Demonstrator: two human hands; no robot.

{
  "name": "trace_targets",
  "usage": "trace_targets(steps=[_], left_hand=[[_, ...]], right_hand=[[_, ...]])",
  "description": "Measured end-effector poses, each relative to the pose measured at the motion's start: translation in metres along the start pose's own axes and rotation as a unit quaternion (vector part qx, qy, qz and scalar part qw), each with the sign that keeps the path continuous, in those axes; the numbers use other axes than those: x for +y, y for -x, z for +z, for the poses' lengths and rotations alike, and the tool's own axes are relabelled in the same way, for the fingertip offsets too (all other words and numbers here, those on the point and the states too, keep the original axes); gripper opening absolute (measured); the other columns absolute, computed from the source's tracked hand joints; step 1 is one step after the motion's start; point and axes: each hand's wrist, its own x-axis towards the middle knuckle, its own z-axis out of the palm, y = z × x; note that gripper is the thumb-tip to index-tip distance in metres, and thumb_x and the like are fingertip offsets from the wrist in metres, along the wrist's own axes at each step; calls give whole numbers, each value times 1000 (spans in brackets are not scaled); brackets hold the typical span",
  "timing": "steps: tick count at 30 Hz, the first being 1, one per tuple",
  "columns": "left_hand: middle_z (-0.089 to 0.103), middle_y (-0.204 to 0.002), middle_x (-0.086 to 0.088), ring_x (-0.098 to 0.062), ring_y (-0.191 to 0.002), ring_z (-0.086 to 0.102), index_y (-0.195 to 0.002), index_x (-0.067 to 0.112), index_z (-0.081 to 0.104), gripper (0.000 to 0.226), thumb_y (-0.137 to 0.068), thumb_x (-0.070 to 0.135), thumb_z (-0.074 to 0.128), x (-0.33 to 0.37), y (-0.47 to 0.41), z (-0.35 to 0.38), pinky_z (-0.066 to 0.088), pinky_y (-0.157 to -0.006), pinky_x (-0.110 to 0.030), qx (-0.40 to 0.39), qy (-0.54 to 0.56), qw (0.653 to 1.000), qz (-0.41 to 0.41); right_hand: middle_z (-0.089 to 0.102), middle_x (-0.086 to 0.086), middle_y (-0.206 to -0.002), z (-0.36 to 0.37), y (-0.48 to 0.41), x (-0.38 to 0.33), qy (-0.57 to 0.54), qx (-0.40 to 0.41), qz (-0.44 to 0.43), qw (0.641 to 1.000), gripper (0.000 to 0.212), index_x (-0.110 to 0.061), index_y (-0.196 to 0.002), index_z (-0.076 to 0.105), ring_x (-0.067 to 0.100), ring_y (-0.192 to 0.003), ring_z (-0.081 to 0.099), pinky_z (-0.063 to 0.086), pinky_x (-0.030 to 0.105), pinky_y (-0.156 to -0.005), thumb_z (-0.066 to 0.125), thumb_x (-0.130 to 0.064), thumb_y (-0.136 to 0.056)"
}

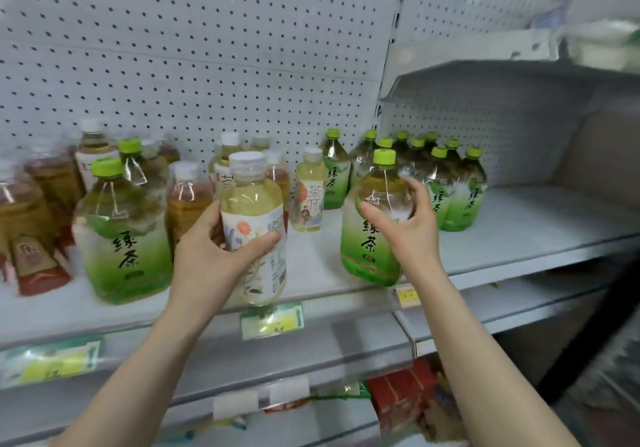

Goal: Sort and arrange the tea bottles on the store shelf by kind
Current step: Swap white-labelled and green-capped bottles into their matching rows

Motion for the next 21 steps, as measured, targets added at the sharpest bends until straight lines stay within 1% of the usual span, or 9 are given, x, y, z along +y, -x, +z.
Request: trace_targets(steps=[2,3,5,7,10,14,17,19,21], left_hand=[[74,-100,13,-3,-92,70,-115,31,65,55,-66,21,87,-5,-14,11,58,-84,-35,0,-2,1000,3],[74,-101,13,-1,-92,69,-120,29,64,59,-66,21,86,-8,-20,15,58,-82,-30,-1,-3,1000,5],[72,-102,17,6,-91,67,-127,28,60,66,-66,20,86,-12,-33,22,55,-76,-17,-5,-7,1000,2],[71,-103,19,9,-92,66,-129,28,58,70,-65,23,86,-15,-45,28,52,-76,-15,-6,-12,1000,-1],[69,-107,24,10,-97,64,-134,31,55,77,-64,27,87,-24,-59,35,51,-81,-17,-2,-25,1000,-9],[63,-92,44,21,-90,59,-130,38,52,75,-64,28,86,-30,-63,46,46,-66,-1,18,-51,998,-16],[67,-97,36,16,-91,62,-129,32,57,75,-60,35,85,-34,-61,54,48,-66,-3,43,-55,997,-33],[69,-100,26,14,-91,63,-132,33,55,81,-57,38,85,-34,-59,58,50,-71,-10,61,-54,996,-47],[69,-102,22,13,-90,63,-131,35,56,77,-60,31,86,-36,-58,61,52,-76,-18,83,-56,994,-53]], right_hand=[[43,-40,-110,3,-21,17,14,8,3,1000,64,-39,-123,48,-26,-99,45,36,16,-91,87,-35,-72],[45,-40,-110,6,-30,25,21,5,6,1000,63,-40,-121,48,-25,-100,45,40,21,-94,87,-35,-72],[51,-29,-121,15,-45,41,28,-6,10,1000,64,-39,-123,49,-4,-113,51,44,37,-103,86,-38,-71],[48,-17,-137,24,-57,53,24,-12,19,999,71,-38,-132,45,12,-127,46,40,46,-108,84,-41,-73],[40,-14,-145,40,-74,67,14,-33,18,999,79,-37,-141,37,13,-133,39,35,47,-112,81,-42,-76],[34,-5,-152,53,-95,80,77,-93,-29,992,78,-37,-146,33,13,-136,33,30,37,-110,76,-46,-81],[33,0,-153,53,-120,79,248,-110,-106,957,85,-28,-151,33,19,-140,25,25,37,-112,69,-59,-80],[35,2,-153,51,-134,76,277,-134,-118,944,88,-22,-152,34,22,-140,27,26,39,-114,69,-57,-79],[35,4,-156,51,-142,79,270,-159,-115,943,87,-17,-153,33,23,-143,28,25,40,-116,70,-51,-82]])
